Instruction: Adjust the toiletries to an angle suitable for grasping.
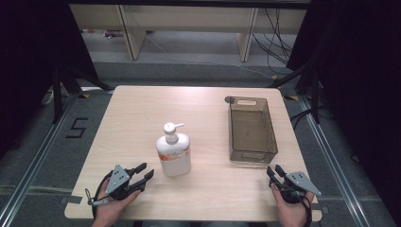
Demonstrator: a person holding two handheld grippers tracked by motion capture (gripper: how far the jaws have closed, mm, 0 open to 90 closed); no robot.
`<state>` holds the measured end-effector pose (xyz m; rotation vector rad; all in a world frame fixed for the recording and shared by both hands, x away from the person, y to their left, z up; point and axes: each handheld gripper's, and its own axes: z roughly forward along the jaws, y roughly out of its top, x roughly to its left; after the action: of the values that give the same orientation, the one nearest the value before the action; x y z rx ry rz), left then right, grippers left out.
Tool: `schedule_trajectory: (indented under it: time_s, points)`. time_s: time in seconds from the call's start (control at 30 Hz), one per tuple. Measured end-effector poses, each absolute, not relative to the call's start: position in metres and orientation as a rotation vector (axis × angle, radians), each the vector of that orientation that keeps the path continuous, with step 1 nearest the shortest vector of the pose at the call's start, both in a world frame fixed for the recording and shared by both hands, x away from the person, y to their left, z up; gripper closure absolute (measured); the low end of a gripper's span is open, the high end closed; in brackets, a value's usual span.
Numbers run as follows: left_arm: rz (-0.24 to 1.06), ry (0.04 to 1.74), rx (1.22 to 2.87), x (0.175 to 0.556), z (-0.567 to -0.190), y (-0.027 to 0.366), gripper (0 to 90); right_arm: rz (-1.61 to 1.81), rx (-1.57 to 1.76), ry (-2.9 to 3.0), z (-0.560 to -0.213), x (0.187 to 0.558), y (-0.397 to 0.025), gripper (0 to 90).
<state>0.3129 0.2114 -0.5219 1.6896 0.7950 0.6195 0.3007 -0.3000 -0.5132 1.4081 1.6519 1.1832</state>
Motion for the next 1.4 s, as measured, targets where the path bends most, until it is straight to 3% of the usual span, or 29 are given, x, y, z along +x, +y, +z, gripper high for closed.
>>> schedule_trajectory:
  time_s: [0.17,0.4,1.0,1.4]
  points:
    - [0.602,0.757,1.714,0.308,-0.522,0.208,78.2,1.173,1.392,1.65,-0.513,0.3,-0.298,71.9]
    - [0.582,0.747,1.712,0.304,-0.516,0.203,88.6,1.154,1.386,1.677,-0.513,0.301,-0.297,74.3]
    - [0.54,0.694,1.719,0.299,-0.505,0.178,89.5,1.139,1.383,1.679,-0.513,0.303,-0.296,75.2]
    - [0.54,0.672,1.701,0.317,-0.492,0.162,89.5,1.14,1.376,1.672,-0.514,0.304,-0.295,74.8]
